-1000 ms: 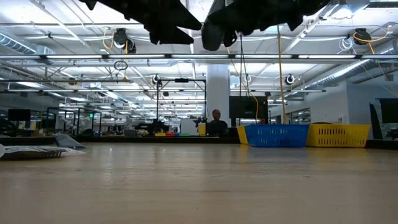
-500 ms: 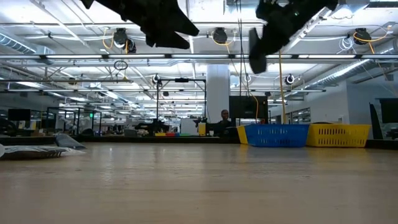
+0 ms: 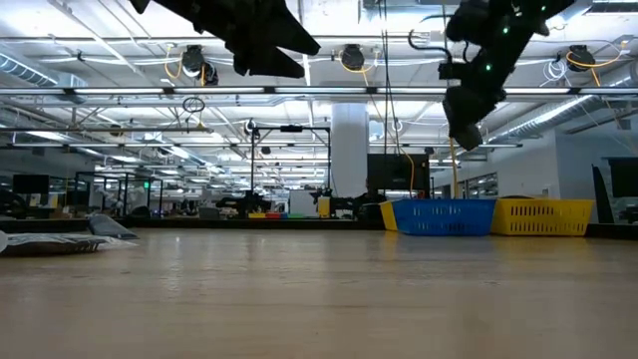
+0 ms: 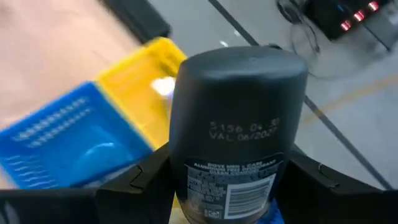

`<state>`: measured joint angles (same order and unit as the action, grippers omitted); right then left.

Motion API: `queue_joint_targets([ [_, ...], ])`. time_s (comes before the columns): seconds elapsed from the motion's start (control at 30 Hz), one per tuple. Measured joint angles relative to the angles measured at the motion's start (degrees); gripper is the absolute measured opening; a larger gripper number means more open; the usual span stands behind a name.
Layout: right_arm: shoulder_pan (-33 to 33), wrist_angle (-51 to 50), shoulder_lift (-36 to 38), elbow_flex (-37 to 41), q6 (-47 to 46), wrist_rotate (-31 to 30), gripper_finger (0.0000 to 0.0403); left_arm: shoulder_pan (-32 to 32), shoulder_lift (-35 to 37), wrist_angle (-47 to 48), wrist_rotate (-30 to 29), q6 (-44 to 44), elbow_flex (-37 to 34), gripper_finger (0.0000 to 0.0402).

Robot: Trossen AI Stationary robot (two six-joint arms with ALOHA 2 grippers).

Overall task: Pick & Place Travel size toiletries
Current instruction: Put the gray deodorant into the top blue basket

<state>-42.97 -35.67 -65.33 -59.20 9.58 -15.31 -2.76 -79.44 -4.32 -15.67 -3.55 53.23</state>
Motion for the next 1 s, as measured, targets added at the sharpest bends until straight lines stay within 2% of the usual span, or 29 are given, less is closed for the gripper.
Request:
queue_joint_targets([
  [0.2,-8.0,0.9,-4.6,0.0,1.4,-0.1,0.0205,0.0,0.0,0.0,0.0,0.0,0.0,0.0347],
  [0.37,-11.4,1.0,-9.2,0.0,2.3,-0.8,0.0204,0.0,0.0,0.0,0.0,0.0,0.0,0.0347],
  [0.8,-12.2,3.4,-16.4,1.2,4.9,-11.8,0.0204,0.0,-0.1,0.1,0.1,0.0,0.0,0.0347],
  [1.0,-12.0,4.9,-17.0,3.2,5.0,-13.2,0.0204,0.0,-0.1,0.1,0.1,0.1,0.0,0.0347],
])
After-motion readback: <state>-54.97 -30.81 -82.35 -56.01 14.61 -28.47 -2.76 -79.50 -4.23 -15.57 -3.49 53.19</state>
